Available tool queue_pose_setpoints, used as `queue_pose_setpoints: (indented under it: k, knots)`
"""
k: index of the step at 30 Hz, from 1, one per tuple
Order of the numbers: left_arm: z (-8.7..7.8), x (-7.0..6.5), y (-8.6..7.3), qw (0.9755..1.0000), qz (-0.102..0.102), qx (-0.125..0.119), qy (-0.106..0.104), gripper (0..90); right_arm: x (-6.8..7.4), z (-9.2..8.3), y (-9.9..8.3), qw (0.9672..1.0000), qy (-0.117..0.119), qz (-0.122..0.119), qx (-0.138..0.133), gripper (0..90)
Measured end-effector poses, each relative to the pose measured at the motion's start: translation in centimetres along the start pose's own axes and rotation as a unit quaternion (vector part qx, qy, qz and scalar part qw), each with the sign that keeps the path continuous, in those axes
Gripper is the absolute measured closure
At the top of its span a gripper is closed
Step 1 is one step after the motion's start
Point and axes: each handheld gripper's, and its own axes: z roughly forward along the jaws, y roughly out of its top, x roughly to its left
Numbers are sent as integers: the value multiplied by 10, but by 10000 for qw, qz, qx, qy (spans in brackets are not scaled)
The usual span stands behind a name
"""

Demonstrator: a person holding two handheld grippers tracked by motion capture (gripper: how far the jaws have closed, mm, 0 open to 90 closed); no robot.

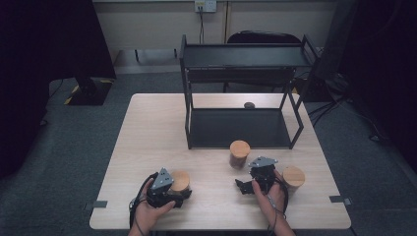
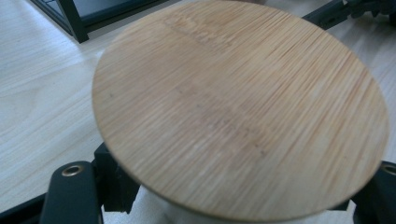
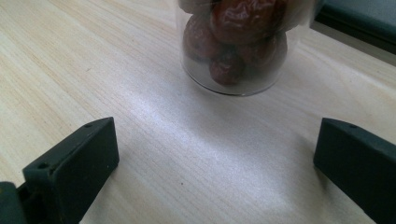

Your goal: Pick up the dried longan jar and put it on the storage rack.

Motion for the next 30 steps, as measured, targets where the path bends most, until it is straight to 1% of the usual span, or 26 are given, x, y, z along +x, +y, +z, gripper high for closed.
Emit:
queue_pose_setpoints:
  k: [3,14,20,23,28,30]
  knots:
    - [0,0,2,10000,-38,-29,-19,254,0,0,0,10000,0,-3,0,0]
    - [2,2,11,10000,3,5,-76,256,0,0,0,10000,-1,0,1,0]
    - [3,4,16,10000,-34,-33,-79,256,0,0,0,10000,-1,-4,0,0]
    - [5,5,20,10000,3,-33,-73,256,0,0,0,10000,-1,-3,1,0]
    - [8,7,26,9999,-25,-88,-73,257,0,0,0,10000,-1,0,1,0]
    - [10,8,29,9999,14,-81,-59,257,0,0,0,10000,0,-1,1,0]
